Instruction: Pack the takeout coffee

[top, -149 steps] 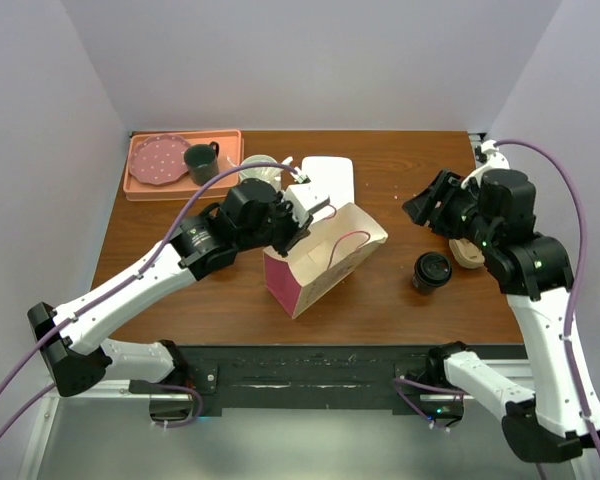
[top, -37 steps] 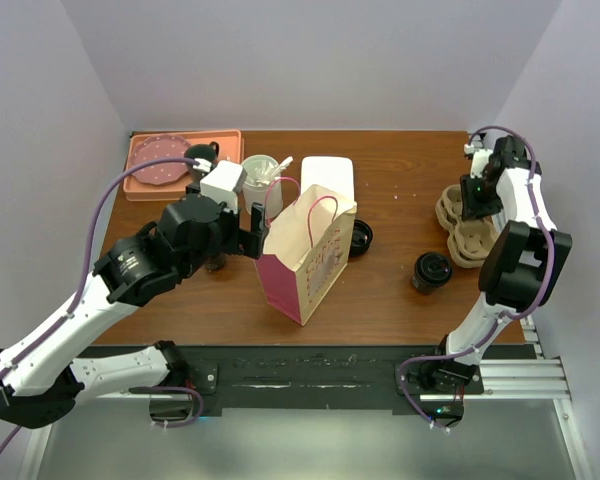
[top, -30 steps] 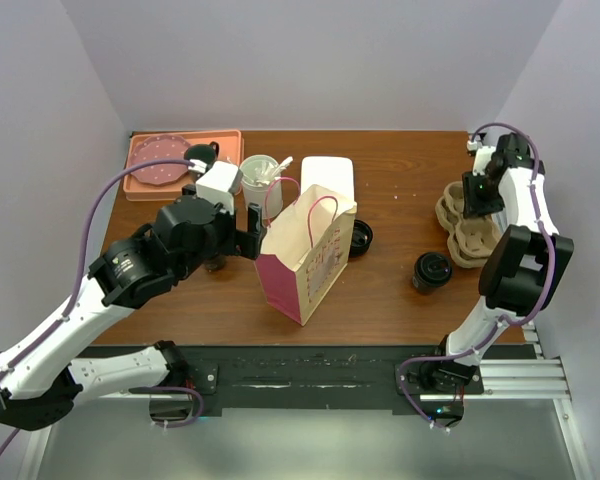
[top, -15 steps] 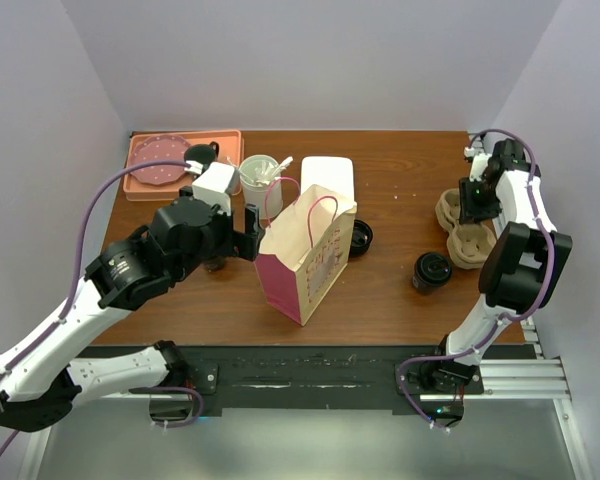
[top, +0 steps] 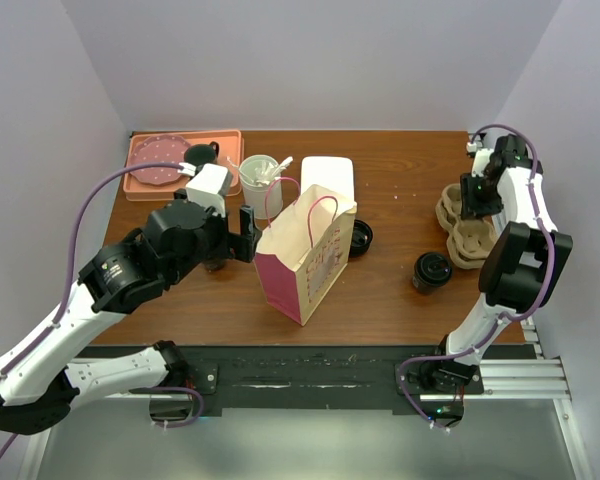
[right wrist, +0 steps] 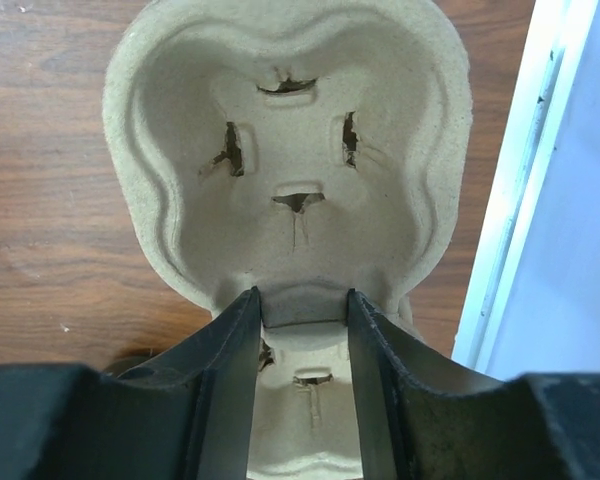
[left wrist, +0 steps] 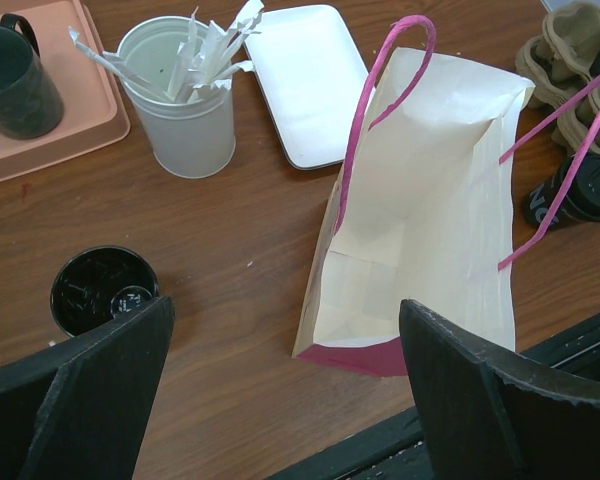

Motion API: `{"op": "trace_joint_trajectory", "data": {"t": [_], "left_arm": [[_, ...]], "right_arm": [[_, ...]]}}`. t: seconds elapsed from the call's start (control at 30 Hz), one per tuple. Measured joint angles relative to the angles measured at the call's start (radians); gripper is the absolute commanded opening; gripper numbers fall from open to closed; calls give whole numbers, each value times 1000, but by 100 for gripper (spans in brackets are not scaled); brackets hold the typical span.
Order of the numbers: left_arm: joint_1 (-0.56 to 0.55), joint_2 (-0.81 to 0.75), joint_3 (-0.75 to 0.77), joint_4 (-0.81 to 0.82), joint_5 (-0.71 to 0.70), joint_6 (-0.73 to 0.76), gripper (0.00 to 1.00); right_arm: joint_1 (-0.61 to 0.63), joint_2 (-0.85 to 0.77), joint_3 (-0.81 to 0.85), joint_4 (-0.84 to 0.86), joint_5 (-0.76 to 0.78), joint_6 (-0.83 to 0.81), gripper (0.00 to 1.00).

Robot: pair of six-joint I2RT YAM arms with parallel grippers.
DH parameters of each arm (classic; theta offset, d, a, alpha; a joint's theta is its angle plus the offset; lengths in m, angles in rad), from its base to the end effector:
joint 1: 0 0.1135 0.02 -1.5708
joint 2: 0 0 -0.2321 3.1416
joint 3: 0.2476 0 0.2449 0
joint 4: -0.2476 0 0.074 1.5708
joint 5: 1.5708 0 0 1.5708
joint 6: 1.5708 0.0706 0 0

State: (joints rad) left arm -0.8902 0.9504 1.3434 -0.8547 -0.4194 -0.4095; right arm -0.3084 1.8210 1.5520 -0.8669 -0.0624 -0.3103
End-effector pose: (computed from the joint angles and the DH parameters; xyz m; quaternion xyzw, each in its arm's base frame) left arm 0.1516 -0.1415 0.3870 0.0915 0.8337 -0.1707 0.5171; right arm 0.3664 -0.1121 0.2021 -0.0077 0.9760 -0.0366 0.2147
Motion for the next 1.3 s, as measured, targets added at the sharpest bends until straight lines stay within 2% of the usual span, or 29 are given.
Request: {"op": "trace_joint_trajectory", "data": {"t": [0.07,0.1,0.13,0.2,0.27,0.33,0.5,0.63,0.87,1.03,1.07,1.13,1.3], "left_arm": [[0,-2,0,0,0,0,100],[0,-2,0,0,0,0,100],[0,-2,0,0,0,0,100],[0,-2,0,0,0,0,100],[0,-2,0,0,0,0,100],[0,-2,0,0,0,0,100],[0,-2,0,0,0,0,100],[0,-2,0,0,0,0,100],[0,-6,-1,0,0,0,100],[0,-8,-9,0,0,0,100],[0,-8,-10,0,0,0,100],[0,-6,-10,0,0,0,100],[0,0,-10,0,-1,1,100]], "right_arm": [[1,2,0,0,10,2,46],[1,3,0,-1,14,3,32],[2,6,0,0,17,3,24],[2,11,0,-1,19,3,21],[3,15,0,-1,19,7,22],[3,19,0,-1,20,10,34],[3,21,0,-3,23,19,49],[3,21,0,-3,27,22,50],[5,46,0,-6,41,18,50],[6,81,0,-9,44,14,45],[7,86,0,-9,43,14,39],[8,90,0,-9,43,10,34],[9,90,8,-17,44,3,33]]}}
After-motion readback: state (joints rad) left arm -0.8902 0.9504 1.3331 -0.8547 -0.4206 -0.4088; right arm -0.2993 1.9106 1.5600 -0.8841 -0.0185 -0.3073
